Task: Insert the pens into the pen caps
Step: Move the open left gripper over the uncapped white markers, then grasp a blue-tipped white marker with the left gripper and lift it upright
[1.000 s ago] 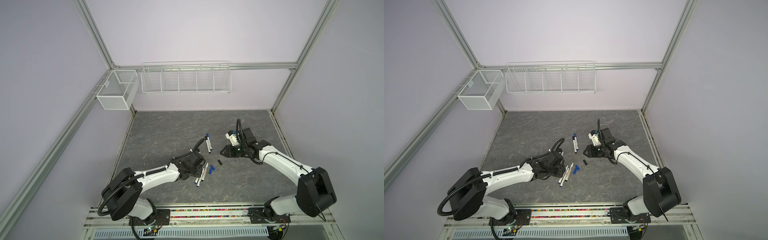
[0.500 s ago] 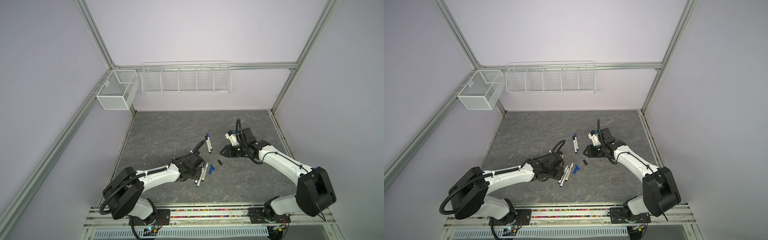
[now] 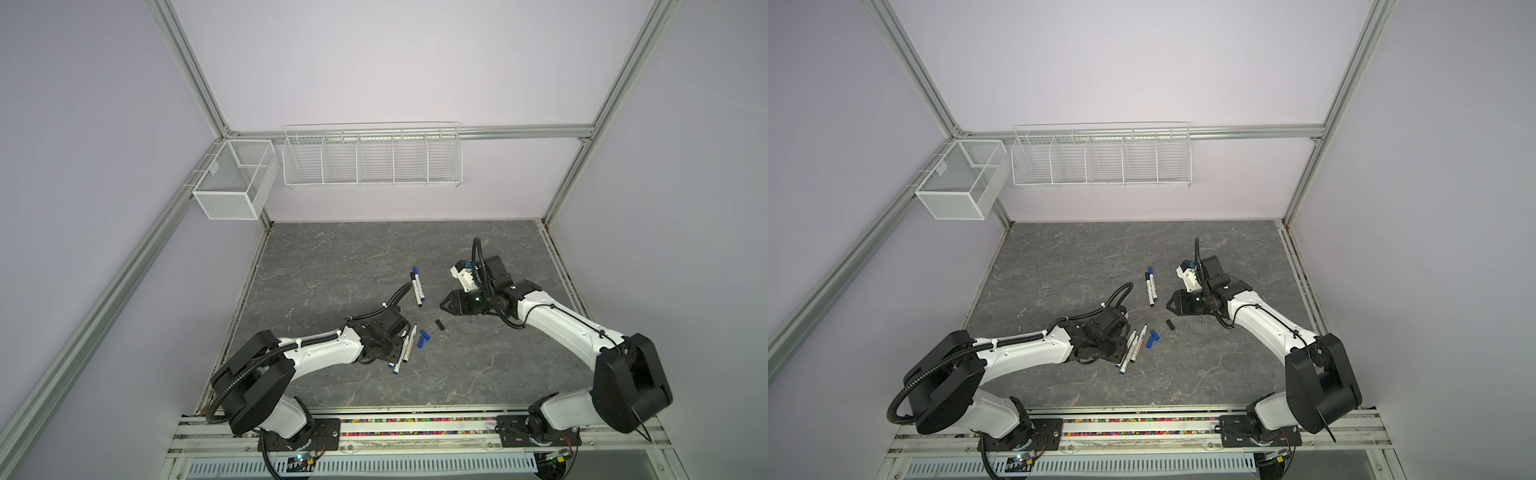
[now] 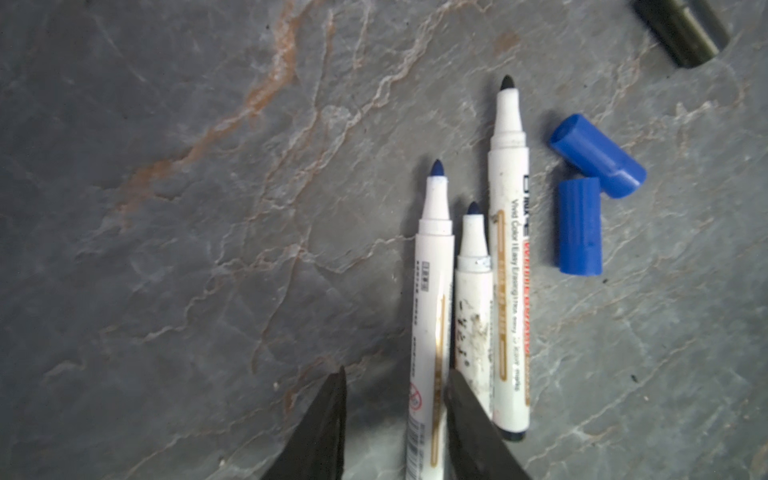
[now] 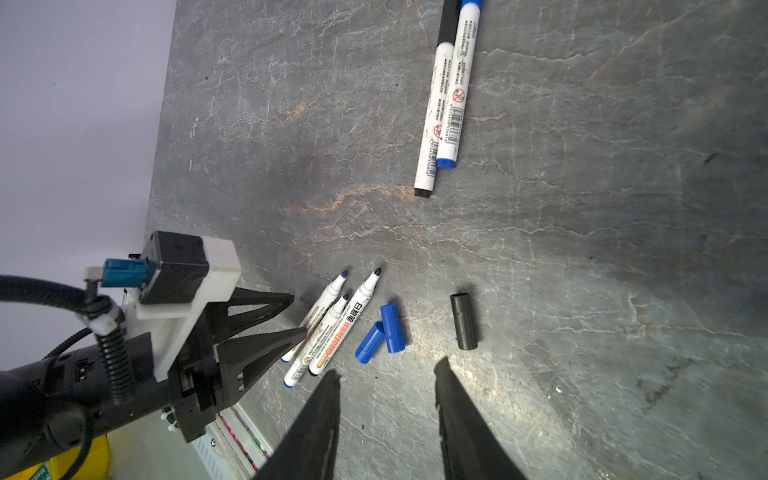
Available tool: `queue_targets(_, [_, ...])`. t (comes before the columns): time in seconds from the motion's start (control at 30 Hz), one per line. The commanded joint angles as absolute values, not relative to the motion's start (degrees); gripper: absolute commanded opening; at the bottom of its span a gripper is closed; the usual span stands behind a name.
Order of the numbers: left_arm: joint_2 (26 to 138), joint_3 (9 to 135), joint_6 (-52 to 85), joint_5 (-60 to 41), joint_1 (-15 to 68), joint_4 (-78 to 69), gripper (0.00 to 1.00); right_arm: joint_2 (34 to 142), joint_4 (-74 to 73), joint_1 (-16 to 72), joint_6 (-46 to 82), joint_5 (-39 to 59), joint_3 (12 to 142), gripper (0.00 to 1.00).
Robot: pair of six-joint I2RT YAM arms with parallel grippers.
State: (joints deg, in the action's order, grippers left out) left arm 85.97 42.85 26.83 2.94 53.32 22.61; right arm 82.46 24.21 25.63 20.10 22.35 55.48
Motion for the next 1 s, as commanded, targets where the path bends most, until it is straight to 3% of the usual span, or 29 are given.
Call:
queue_targets(0.0, [87.2,42.1,26.9,2.7,53.6,24.2,0.39,82.8,24.4,25.6,19.1,23.3,55.9,0.41])
queue_targets(0.2, [87.0,41.4,28.2,4.0,53.7,25.2,0.37,82.5,24.3,25.5,19.1,23.3,55.6,0.41])
queue_targets(0.6, [89.4,39.6,31.8,4.9,53.8,27.5,0.25,81.7,24.4,25.6,19.6,21.3,55.4,0.4])
queue_targets(0.87, [90.1,42.5,30.6,7.7,53.8,27.8,0.0,81.2,24.6,25.6,20.0,21.1,55.4,0.41])
queue_targets(0.97, [86.8,43.8,28.8,9.8,53.8,26.6,0.0,81.0,24.3,25.6,20.1,22.2,55.5,0.41])
